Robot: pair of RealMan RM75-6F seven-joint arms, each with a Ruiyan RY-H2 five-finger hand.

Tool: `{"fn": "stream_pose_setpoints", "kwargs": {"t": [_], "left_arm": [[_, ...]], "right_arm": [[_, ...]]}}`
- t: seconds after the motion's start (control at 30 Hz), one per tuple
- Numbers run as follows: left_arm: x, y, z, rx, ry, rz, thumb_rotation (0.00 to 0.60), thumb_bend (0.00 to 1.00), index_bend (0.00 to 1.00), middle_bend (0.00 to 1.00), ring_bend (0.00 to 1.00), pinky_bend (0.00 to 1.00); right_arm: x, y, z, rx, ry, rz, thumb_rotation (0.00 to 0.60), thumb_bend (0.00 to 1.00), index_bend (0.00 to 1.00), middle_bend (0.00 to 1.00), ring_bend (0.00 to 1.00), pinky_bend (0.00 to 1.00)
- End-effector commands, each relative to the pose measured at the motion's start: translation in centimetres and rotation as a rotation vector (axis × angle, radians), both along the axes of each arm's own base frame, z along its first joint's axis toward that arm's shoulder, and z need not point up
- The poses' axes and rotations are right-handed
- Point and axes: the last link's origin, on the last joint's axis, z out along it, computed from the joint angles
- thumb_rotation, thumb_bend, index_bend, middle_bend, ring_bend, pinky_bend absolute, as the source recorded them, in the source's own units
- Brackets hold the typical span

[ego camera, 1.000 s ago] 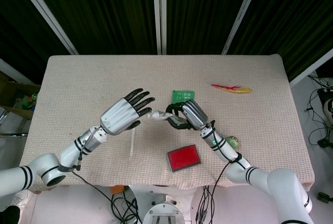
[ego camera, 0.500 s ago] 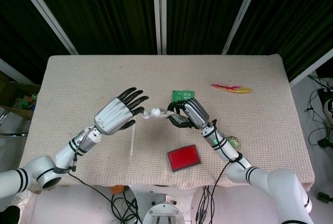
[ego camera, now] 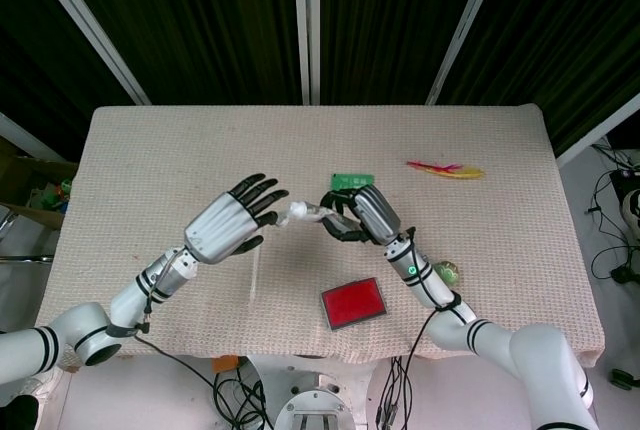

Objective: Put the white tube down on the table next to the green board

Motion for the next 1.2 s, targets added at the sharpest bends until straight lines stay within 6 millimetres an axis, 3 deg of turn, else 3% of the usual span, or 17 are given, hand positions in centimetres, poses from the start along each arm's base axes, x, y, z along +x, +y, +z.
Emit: {"fn": "stream_pose_setpoints", "kwargs": {"t": [0.03,0.37,0.73,1.0,1.2], "left_arm": [[0.1,0.0,-0.1,-0.002,-0.001,0.000,0.600,0.22,0.44,0.18,0.12,0.16],[-0.5,-0.1,0.4,0.013,-0.012,0.015,0.600,0.23,0.43,0.18,0.12,0.16],[-2.6,-0.4,2.7,0.071,-0.062,0.085,0.600,0.22,0.43,0.18,0.12,0.16],[-3.9,-0.5,3.1,0.087,-0.080,0.136,0.600,0.22,0.42,0.18,0.12,0.16],[-5.1,-0.5,3.1,0.088,-0.081,0.175,0.600,0.22,0.42,0.18,0.12,0.16]], "right_arm": [[0.1,0.0,-0.1,0.002,-0.002,0.000,0.600,0.63,1.00,0.74,0.65,0.90],[-0.7,0.2,-0.1,-0.005,0.039,0.004,0.600,0.63,1.00,0.74,0.65,0.90],[-3.5,-1.3,0.1,-0.087,0.355,-0.009,0.600,0.61,0.99,0.74,0.65,0.90],[-4.1,-2.3,-2.4,-0.108,0.618,-0.019,0.600,0.48,0.88,0.69,0.61,0.81],[-4.1,-2.2,-4.1,-0.097,0.656,-0.049,0.600,0.38,0.75,0.61,0.53,0.70]]}}
